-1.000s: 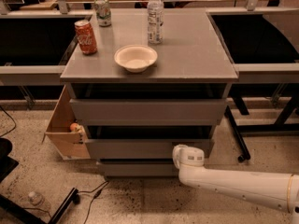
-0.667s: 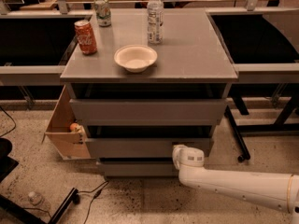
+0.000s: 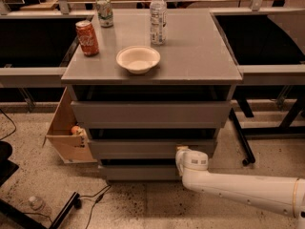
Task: Close middle drawer
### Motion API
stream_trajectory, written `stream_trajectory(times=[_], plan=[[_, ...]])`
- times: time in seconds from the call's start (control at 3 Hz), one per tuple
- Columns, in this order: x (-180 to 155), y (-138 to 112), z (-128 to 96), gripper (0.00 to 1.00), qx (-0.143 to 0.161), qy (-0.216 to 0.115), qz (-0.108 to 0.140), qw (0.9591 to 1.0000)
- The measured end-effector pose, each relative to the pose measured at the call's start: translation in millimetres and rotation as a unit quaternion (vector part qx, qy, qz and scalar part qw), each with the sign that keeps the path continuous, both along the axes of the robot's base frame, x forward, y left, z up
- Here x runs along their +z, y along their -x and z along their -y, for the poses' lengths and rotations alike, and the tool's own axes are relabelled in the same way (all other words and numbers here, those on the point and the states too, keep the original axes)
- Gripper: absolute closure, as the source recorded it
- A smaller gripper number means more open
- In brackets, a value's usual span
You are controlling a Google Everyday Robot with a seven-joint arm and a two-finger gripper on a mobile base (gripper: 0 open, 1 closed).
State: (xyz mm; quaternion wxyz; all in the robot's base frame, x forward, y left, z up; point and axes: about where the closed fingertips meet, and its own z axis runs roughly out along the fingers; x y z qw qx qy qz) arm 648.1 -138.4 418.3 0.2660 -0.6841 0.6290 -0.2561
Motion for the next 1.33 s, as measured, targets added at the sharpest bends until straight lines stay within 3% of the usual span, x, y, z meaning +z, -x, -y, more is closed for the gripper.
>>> stream_trajectory(times=[0.33,0.67,1.0,1.33], plan=[[0,3,0,0.42,0.0,0.0,0.0,1.0],[29,32,9,0.66,-0.014,0.024,-0.009,0.9996],[105,96,26,0.96,-0.023,0.088,-0.033,0.9953],[182,115,47,1.0,-0.043,0.136,-0.033,0.9892]])
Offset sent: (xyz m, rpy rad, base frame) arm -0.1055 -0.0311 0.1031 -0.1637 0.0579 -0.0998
